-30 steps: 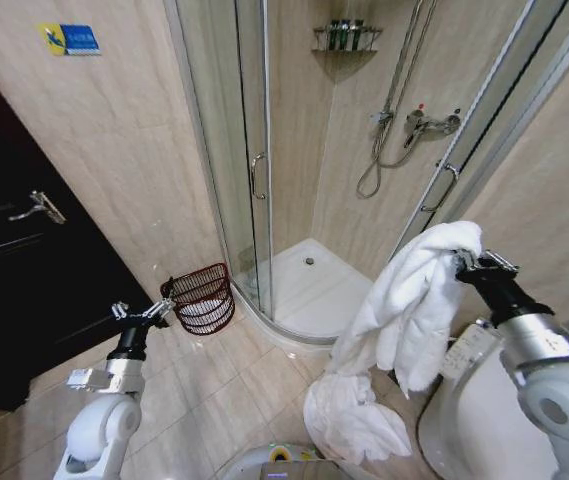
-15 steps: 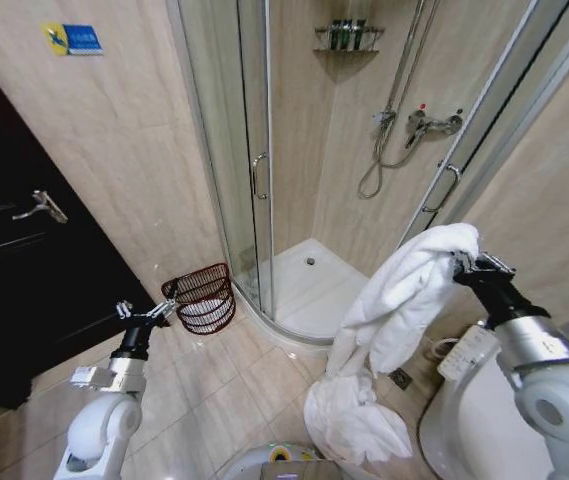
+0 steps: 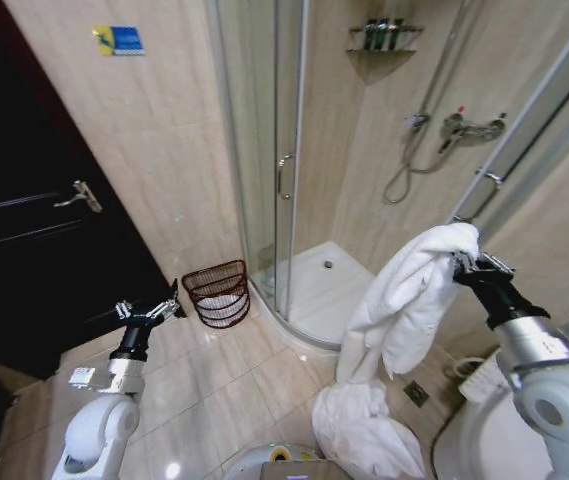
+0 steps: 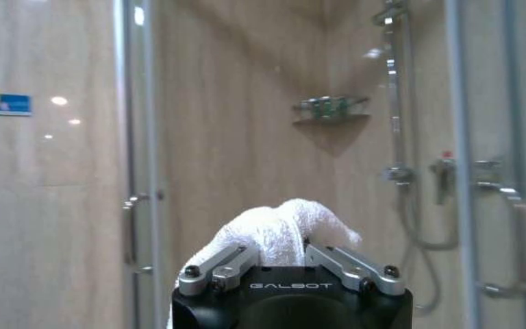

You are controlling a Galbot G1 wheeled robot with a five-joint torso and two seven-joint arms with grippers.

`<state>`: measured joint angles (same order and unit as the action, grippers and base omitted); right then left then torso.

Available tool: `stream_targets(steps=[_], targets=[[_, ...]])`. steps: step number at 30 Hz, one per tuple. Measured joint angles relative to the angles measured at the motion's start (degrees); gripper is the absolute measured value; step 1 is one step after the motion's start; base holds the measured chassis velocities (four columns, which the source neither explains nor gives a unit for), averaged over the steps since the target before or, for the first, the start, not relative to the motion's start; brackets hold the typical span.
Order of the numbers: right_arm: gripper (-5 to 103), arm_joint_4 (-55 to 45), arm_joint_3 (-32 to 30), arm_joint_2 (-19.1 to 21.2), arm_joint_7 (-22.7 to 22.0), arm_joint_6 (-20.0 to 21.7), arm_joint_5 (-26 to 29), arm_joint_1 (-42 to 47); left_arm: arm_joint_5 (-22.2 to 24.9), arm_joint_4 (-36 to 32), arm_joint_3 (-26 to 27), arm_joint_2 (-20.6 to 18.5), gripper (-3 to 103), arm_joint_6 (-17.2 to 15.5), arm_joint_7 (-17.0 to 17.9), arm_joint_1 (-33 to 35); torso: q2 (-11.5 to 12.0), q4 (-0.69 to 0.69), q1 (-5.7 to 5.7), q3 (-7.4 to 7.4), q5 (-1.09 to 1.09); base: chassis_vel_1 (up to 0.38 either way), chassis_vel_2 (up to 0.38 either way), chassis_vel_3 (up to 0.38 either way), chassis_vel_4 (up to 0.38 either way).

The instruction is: Discard the used towel into the hamper.

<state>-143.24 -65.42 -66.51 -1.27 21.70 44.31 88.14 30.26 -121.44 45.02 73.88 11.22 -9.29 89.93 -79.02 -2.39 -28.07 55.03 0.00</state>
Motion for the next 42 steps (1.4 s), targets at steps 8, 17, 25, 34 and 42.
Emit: stream_targets(steps=[8, 17, 25, 34, 42], targets=[[7, 0.0, -0.08, -0.52, 0.3, -0.01, -2.48, 0.06, -0.42, 0.26, -0.48, 0.35, 100, 1.55, 0.21, -0.41, 0.0, -0.02, 0.0, 0.0, -0.02, 0.098, 0.091, 0.088, 0.08], [7, 0.0, 0.27, -0.48, 0.13, -0.2, -3.17, -0.18, -1.14, -0.45, -0.87, 0.61, 100, 1.54, 0.13, -0.52, 0.0, 0.01, 0.0, 0.0, 0.01, 0.042, 0.043, -0.047, -0.068], [7, 0.01, 0.5, -0.52, 0.48, -0.36, -3.34, -0.31, -1.29, -0.81, -0.86, 0.64, 100, 1.41, 0.1, -0.65, -0.01, -0.02, 0.0, 0.0, 0.0, 0.194, 0.179, -0.168, -0.161], [7, 0.01, 0.15, -0.61, 0.49, -0.63, -3.33, -0.1, -1.7, -0.84, -0.68, 0.71, 100, 1.37, -0.23, -0.45, -0.01, 0.0, 0.0, 0.0, -0.02, 0.239, 0.261, -0.255, -0.252], [7, 0.0, 0.37, -0.59, 0.02, -1.26, -2.86, -0.31, -1.62, -0.9, -0.41, 0.49, 100, 1.75, 0.07, -0.53, -0.01, -0.01, 0.0, -0.01, 0.0, 0.14, 0.144, -0.136, -0.158]])
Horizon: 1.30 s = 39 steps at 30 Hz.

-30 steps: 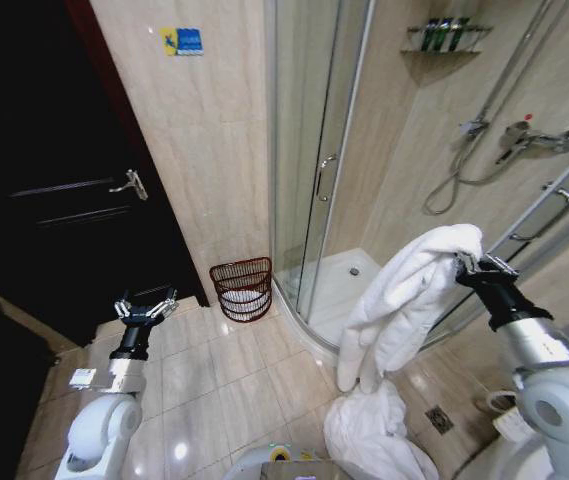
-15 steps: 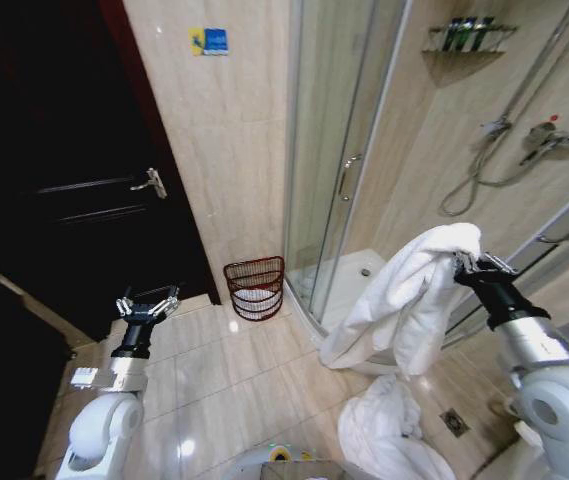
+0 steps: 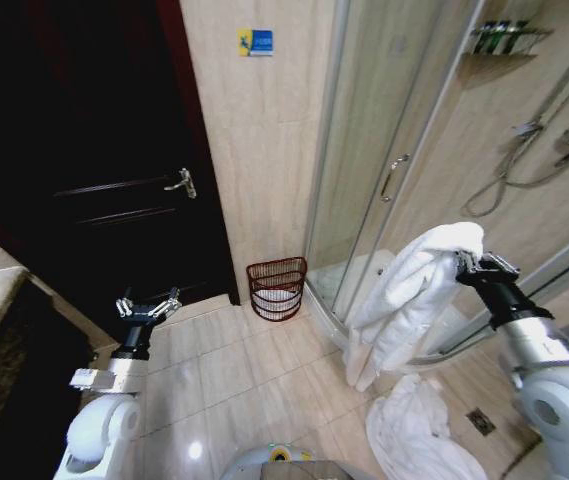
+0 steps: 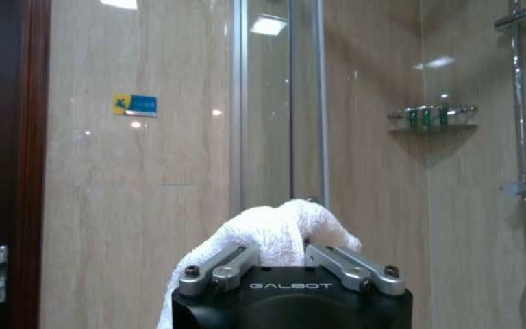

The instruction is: Discard the used towel into the hamper.

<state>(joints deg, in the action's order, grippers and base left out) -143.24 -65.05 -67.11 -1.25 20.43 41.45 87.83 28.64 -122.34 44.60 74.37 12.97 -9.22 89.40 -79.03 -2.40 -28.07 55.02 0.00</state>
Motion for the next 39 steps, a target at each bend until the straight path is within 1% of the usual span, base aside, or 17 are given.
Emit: stream_targets(steps=[4, 9, 13, 30, 39], targets=[[7, 0.0, 0.36, -0.2, 0.11, -0.39, 0.19, -0.09, 0.55, -0.1, -0.01, 0.0, 100, 0.09, 0.14, -0.23, 0.0, 0.01, 0.0, 0.01, 0.04, -0.015, -0.008, 0.011, 0.008], [7, 0.01, 0.45, -0.5, 2.28, -0.61, -0.96, -0.19, 0.77, -0.31, 0.01, 0.03, 100, 0.09, 0.15, 0.04, 0.01, 0.03, 0.0, 0.01, 0.02, -0.059, -0.061, 0.025, 0.032], [7, 0.01, 0.54, -0.83, 2.99, -0.56, -1.83, -0.16, 0.83, -0.31, 0.2, -0.03, 100, 0.14, 0.15, 0.18, 0.01, 0.0, 0.0, 0.01, -0.01, -0.009, -0.013, 0.005, -0.001], [7, 0.01, 0.89, -1.45, 3.93, -0.29, -3.26, -0.11, 0.84, -0.55, 0.15, 0.03, 100, -0.19, 0.16, 0.26, 0.01, 0.02, 0.0, 0.01, 0.01, 0.002, 0.003, -0.002, -0.001], [7, 0.0, 0.84, -1.44, 4.11, -0.29, -3.36, -0.13, 0.69, -0.99, 0.18, 0.13, 100, -1.02, -0.09, 0.12, 0.01, 0.01, 0.0, 0.01, 0.0, 0.036, 0.035, -0.027, -0.032]])
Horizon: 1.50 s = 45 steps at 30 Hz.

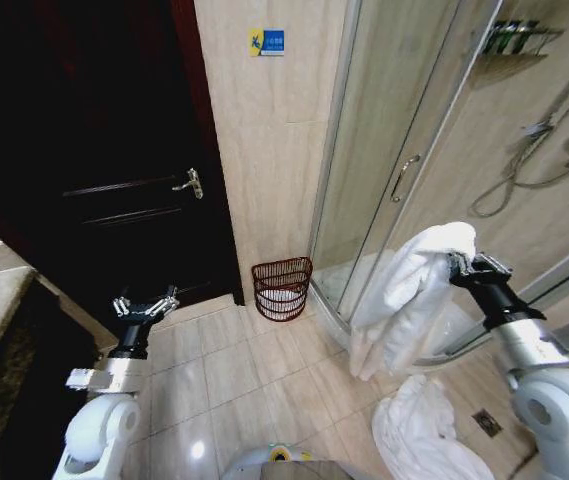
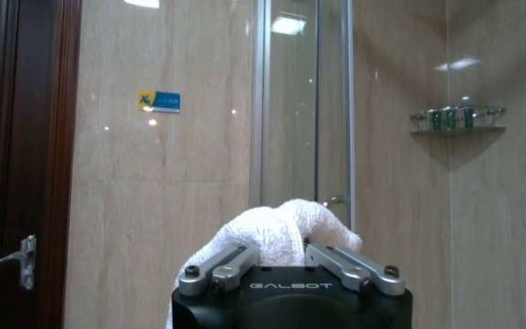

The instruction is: Discard the used towel into the hamper.

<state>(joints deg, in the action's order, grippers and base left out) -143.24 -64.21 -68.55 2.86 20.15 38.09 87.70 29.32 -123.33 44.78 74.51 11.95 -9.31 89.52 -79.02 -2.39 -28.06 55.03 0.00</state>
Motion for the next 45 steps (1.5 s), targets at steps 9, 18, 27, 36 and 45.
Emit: stream_targets(steps=[9, 18, 27, 36, 45], targets=[[7, 0.0, -0.01, -0.02, 0.34, 0.0, -0.01, -0.05, -0.01, 0.22, 0.05, 0.09, 100, 0.0, -0.03, -0.09, -0.47, -0.02, -0.23, 0.19, 0.0, 0.034, 0.037, -0.039, -0.032], [7, 0.0, 0.08, 0.28, 0.48, 0.0, -0.03, -0.02, 0.13, 0.44, 0.21, 0.12, 100, 0.15, 0.01, -0.15, -2.45, -0.01, -1.17, 1.27, 0.0, 0.039, 0.044, -0.033, -0.035], [7, 0.0, 0.69, 0.55, 0.59, 0.0, -0.19, -0.06, -0.01, 0.65, -0.1, 0.37, 100, 0.32, 0.07, -0.38, -4.49, 0.0, -2.12, 2.37, 0.0, 0.053, 0.06, -0.036, -0.032], [7, 0.0, 0.57, 0.84, 0.56, 0.0, 0.0, -0.5, -0.51, 0.69, -0.62, 0.5, 100, 1.38, 0.06, -0.41, -6.07, -0.01, -2.84, 3.22, 0.0, 0.063, 0.054, -0.019, -0.022], [7, 0.0, 0.64, 0.55, 1.01, 0.0, -0.01, -0.78, -0.64, 0.77, -0.57, 0.5, 100, 1.53, 0.07, -0.33, -6.09, -0.01, -2.83, 3.23, 0.0, 0.013, 0.017, -0.007, -0.025]])
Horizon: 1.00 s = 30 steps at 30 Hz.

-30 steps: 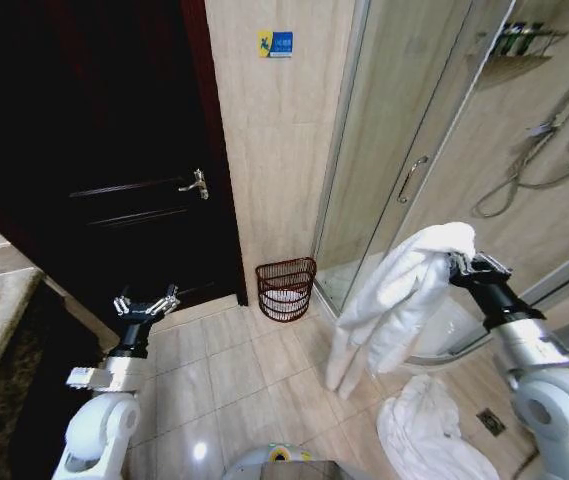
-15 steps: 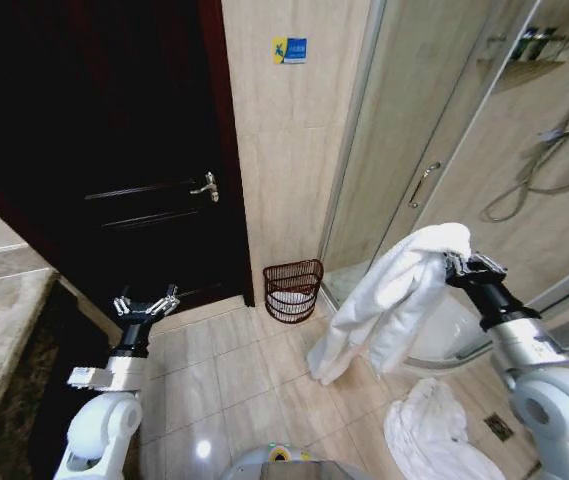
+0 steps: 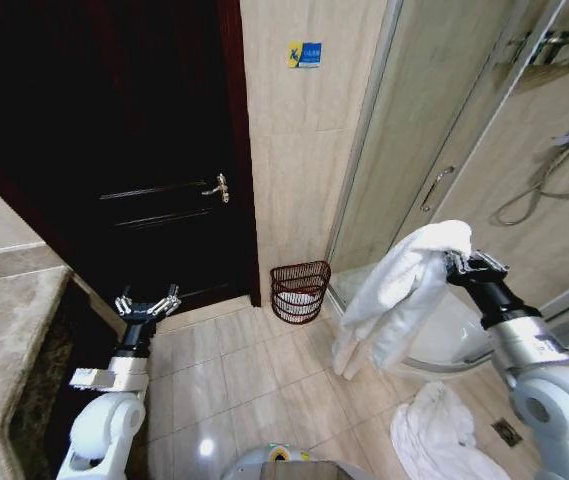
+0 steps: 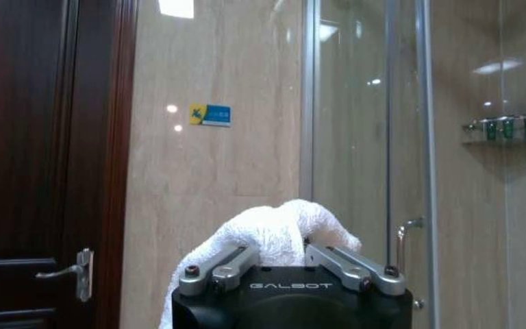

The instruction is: Discard the used towel into the hamper.

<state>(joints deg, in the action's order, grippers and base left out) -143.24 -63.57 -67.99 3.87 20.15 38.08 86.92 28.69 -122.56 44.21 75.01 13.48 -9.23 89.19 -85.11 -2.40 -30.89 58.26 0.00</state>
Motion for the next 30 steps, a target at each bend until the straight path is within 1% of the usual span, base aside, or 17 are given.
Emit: stream_targets(steps=[15, 21, 30], targets=[[7, 0.0, -0.18, -0.26, 0.43, -0.14, -0.01, 0.15, 0.32, 0.45, 0.16, -0.06, 100, 0.44, 0.22, 0.14, 0.24, 0.0, 0.07, -0.11, 0.0, -0.065, 0.065, 0.063, -0.068], [7, 0.0, -0.25, -0.38, 0.76, -0.13, 0.08, 0.24, 0.76, -0.1, 0.06, 0.05, 100, -0.5, -0.01, 0.54, 0.29, 0.01, 0.12, -0.14, -0.02, -0.059, 0.067, 0.05, -0.068], [7, 0.0, -0.33, -0.35, 0.73, -0.07, 0.19, 0.19, 0.65, -0.14, 0.13, 0.07, 100, -0.84, -0.43, 0.92, 0.34, 0.0, 0.14, -0.17, 0.01, -0.04, 0.075, 0.083, -0.038]])
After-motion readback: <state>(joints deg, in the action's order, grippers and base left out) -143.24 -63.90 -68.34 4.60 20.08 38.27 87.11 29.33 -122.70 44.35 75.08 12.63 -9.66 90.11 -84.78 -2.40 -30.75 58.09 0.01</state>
